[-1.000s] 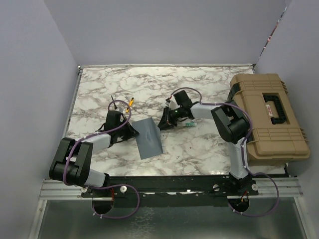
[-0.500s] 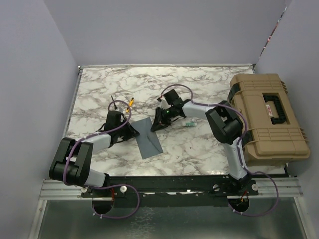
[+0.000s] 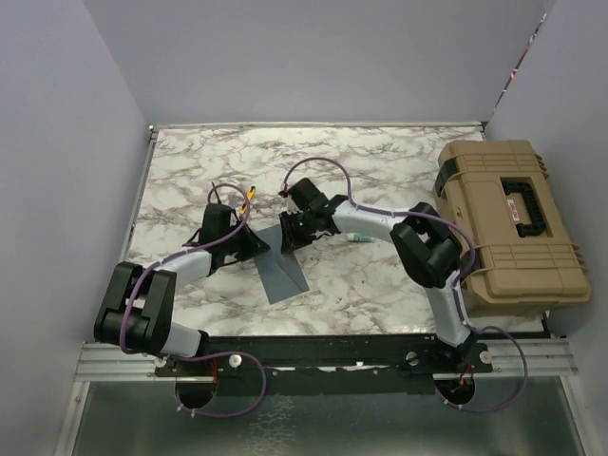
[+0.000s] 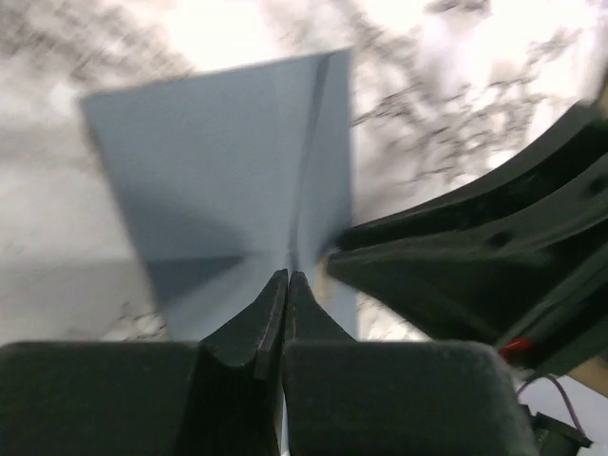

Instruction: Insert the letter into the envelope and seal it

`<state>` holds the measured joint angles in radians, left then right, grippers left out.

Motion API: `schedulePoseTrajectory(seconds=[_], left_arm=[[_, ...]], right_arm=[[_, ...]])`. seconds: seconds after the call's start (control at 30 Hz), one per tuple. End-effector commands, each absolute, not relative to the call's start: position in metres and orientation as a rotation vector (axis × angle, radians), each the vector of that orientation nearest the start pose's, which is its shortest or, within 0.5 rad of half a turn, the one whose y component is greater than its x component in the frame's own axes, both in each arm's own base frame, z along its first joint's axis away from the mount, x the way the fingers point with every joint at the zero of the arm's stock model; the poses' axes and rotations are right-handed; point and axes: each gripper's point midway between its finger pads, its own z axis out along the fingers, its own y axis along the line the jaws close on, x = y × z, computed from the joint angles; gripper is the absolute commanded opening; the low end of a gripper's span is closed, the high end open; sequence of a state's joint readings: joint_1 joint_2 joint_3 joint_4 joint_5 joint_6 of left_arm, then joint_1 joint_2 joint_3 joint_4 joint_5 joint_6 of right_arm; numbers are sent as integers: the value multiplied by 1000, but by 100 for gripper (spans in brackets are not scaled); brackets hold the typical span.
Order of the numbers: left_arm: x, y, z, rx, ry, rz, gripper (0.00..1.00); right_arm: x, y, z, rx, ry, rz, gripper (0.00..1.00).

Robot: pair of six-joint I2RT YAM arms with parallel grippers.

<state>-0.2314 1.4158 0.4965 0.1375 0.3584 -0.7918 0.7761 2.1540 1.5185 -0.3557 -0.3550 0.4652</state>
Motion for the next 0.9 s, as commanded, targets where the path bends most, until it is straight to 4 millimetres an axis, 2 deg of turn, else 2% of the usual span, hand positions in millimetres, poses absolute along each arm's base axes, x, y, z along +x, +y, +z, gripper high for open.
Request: schedulePoseTrajectory(seconds=[0.0, 0.1, 0.2, 0.27, 0.3, 0.43, 0.67, 0.87], left_arm=[[321, -179, 88, -351, 2310, -1011, 0], [333, -182, 97, -344, 2288, -1024, 0], [339, -185, 87, -361, 2309, -1027, 0], [345, -186, 72, -382, 2355, -1015, 0], [350, -187, 68, -384, 2367, -1014, 0], [362, -197, 62, -376, 2382, -1065, 0], [355, -207, 60, -337, 2377, -1158, 0], [354, -220, 62, -330, 2335, -1255, 0]], right_arm=[[306, 355, -20, -749, 2572, 309, 29], [311, 353, -17, -834, 2454, 238, 31], [315, 357, -8, -912, 2315, 262, 36], [311, 351, -7, -978, 2240, 267, 38], [313, 354, 1, -972, 2197, 291, 39], [310, 353, 3, -1059, 2127, 292, 39], [297, 345, -3, -1128, 2104, 312, 37], [287, 344, 8, -1158, 2058, 365, 30]])
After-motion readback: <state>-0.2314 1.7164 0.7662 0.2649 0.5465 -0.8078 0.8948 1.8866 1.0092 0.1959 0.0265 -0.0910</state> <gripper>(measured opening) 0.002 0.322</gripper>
